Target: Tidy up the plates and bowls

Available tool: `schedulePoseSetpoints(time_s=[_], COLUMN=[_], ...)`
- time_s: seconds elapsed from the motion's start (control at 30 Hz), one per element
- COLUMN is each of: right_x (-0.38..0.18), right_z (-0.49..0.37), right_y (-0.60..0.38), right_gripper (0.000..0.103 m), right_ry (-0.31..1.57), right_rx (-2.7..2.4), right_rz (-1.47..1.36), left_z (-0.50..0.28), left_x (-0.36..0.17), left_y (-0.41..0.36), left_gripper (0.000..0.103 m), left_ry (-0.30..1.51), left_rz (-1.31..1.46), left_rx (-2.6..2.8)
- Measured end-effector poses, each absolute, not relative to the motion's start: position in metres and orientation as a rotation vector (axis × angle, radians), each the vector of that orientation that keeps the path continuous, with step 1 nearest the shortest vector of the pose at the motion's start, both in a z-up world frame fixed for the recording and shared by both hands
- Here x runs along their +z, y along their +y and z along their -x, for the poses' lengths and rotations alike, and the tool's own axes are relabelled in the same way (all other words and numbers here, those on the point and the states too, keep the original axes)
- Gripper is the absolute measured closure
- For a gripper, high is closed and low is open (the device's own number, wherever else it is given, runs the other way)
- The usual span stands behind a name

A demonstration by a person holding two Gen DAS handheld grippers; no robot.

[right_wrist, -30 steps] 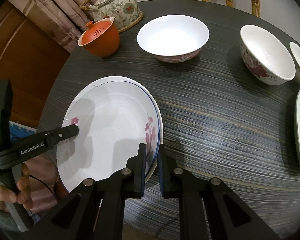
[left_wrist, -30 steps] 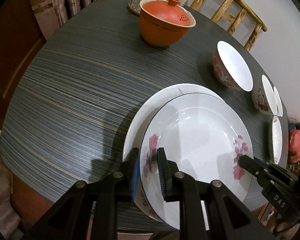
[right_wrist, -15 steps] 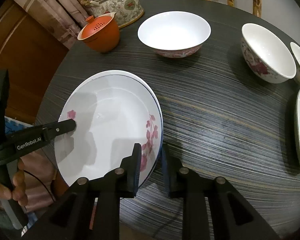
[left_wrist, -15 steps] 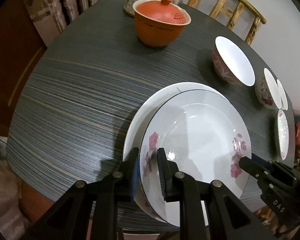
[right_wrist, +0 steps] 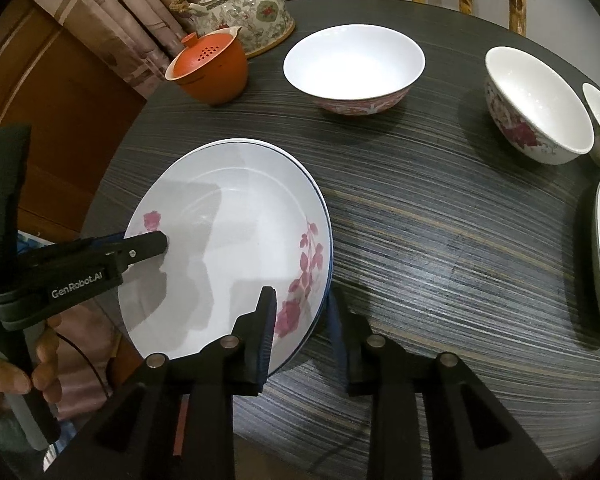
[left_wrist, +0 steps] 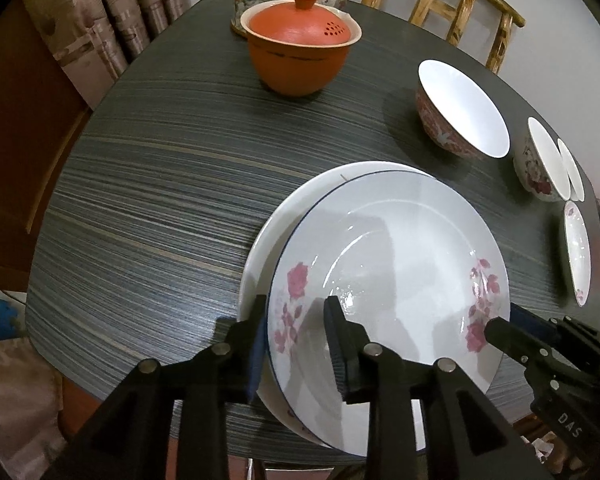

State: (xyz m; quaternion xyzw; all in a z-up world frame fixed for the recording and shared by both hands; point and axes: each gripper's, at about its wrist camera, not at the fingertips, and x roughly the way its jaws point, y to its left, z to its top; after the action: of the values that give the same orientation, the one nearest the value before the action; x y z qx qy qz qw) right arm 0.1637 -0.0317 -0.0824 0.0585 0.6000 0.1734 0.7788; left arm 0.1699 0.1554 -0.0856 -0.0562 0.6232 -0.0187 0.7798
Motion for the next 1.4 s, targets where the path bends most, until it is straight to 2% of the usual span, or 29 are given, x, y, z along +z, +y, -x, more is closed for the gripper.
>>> schedulePoseSetpoints(time_s=[0.3, 0.7, 0.8, 1.03, 1.17, 1.4], right_x=[-0.080, -0.076, -0.075, -0.072, -0.069, -0.057], right_z=[-0.157, -0.151, -0.149, -0.146, -0.144, -0.140], right_y=[-0.037, -0.040, -0.040, -0.047, -0.056, -0.095], right_gripper=[0.077, 0.076, 0.076, 0.075, 0.075, 0.075], right_ry=[1.299, 1.295, 1.291, 1.287, 1.270, 1.225], right_rx=[0.391, 0.421, 0.424, 0.419, 0.402, 0.360], right_rz=[-0.146, -0.156, -0.153, -0.164, -0.157, -0.188], left_z=[-0.173, -0.176, -0.176, -0.173, -0.166, -0.160], left_x=[-0.084, -0.080, -0.075, -0.065, -0.045, -0.015], left_y=[0.143, 0.132, 0.128, 0.120, 0.114, 0.071], left_gripper=[0.064, 0.061, 0.054, 0.053, 0.053, 0.053], left_ry=[1.359, 1.360, 1.332, 1.300, 1.216, 1.133], left_rz=[0.059, -0.030, -0.079, -0.098, -0.074, 0.020], left_rx=[-0.031, 0.003, 0.032, 0.032, 0.057, -0.043])
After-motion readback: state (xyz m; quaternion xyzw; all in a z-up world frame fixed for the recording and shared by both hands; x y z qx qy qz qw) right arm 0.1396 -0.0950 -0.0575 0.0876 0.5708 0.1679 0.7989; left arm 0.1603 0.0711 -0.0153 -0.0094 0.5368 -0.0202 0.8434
